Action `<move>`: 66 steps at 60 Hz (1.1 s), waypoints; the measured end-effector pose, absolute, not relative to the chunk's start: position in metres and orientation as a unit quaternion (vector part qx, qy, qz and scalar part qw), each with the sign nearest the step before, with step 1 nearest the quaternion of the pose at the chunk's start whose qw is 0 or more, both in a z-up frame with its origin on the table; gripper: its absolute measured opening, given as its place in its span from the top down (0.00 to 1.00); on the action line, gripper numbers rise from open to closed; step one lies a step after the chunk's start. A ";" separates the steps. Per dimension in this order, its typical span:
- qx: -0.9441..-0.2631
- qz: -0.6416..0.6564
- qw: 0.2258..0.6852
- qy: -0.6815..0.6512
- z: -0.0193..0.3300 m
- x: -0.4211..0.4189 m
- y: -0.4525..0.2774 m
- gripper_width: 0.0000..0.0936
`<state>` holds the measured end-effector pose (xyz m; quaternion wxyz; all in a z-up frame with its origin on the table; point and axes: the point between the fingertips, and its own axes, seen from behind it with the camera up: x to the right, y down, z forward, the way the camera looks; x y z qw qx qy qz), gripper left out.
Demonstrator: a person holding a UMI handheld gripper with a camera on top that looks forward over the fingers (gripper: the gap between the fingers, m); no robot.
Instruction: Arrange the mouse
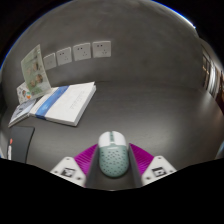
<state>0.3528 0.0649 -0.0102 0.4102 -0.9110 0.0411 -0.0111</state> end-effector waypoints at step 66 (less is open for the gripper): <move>-0.894 -0.022 0.447 0.005 -0.010 -0.081 -0.001 0.54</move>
